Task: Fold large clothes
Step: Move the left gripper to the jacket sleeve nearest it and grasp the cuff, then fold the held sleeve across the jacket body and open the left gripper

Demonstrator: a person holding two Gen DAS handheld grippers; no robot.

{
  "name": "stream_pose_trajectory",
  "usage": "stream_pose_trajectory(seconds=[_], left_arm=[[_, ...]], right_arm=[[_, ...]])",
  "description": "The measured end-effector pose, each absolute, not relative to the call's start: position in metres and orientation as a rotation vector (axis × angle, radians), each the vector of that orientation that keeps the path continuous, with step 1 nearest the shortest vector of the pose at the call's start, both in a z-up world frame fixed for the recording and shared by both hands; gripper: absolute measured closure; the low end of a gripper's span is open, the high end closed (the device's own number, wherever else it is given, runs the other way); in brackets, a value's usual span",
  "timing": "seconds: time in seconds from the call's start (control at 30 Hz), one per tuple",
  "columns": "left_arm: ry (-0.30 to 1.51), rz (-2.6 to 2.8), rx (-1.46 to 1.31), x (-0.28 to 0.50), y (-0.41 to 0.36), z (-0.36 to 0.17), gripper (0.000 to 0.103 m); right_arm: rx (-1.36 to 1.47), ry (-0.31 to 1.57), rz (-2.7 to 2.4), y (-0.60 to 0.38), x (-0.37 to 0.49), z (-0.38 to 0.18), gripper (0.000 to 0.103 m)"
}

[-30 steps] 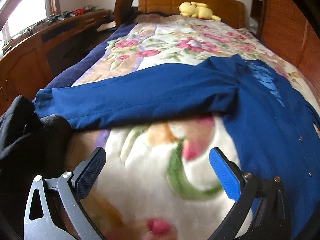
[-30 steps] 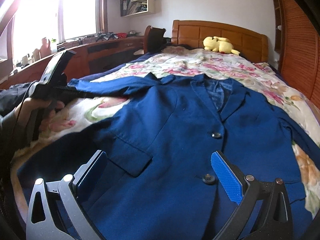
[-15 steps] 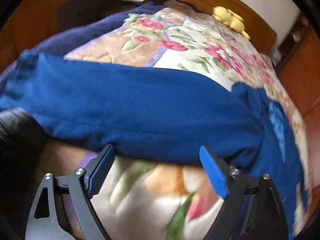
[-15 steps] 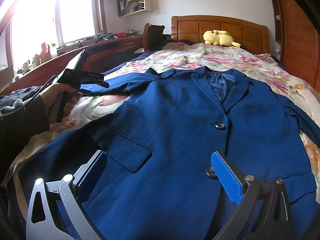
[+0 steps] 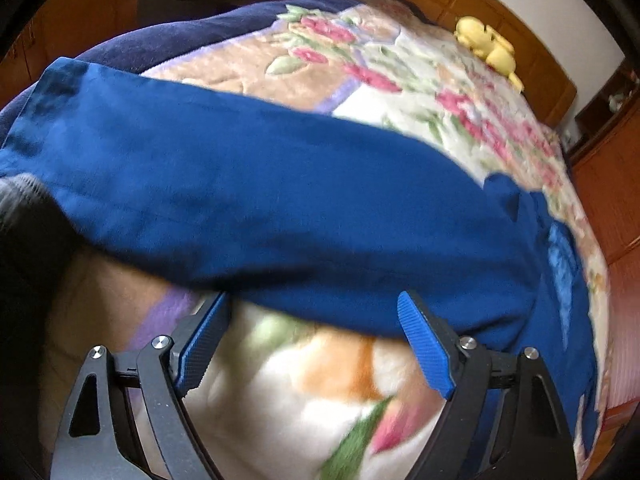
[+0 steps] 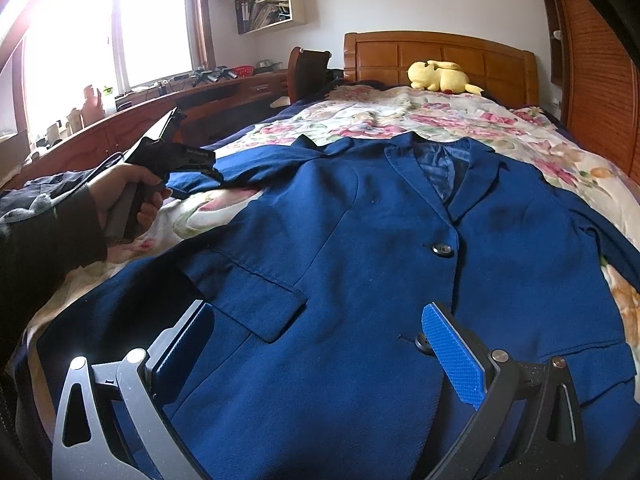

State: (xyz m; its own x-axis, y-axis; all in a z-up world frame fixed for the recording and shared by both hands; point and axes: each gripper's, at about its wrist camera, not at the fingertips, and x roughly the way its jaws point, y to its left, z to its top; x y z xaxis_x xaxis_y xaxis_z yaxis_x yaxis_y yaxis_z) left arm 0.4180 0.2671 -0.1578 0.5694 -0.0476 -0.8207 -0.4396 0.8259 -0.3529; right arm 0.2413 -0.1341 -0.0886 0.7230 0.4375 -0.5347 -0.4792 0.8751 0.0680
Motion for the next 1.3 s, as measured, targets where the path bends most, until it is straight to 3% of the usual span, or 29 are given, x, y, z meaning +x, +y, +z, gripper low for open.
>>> stream_pose_trajectory(seconds=[0.1, 0.23, 0.87, 1.03, 1.3], left_arm=[[0.936, 0.264, -0.563, 0.427, 0.273, -0.154, 0.074], [0.965, 0.232, -0.477, 0.442, 0.268, -0.150, 0.094], [0.874, -0.069, 0.021, 0.369, 0.084, -0.014, 0.096], [0.848, -0.117, 0.082, 0.344, 0.061, -0.008, 0.075], [0.845, -0.106, 0.057, 0.279, 0.069, -0.020, 0.073]], right_arm=[[-0.071, 0.574, 0.508, -0.134, 0.242, -0.089, 0.000], [-0.065, 0.591, 0.518, -0.134, 0.245, -0.091, 0.000], [0.063, 0.608, 0.564, -0.163, 0.248, -0.084, 0.000], [0.062, 0.600, 0.538, -0.167, 0.247, -0.084, 0.000], [0.060, 0.599, 0.550, -0.163, 0.243, -0.081, 0.000]])
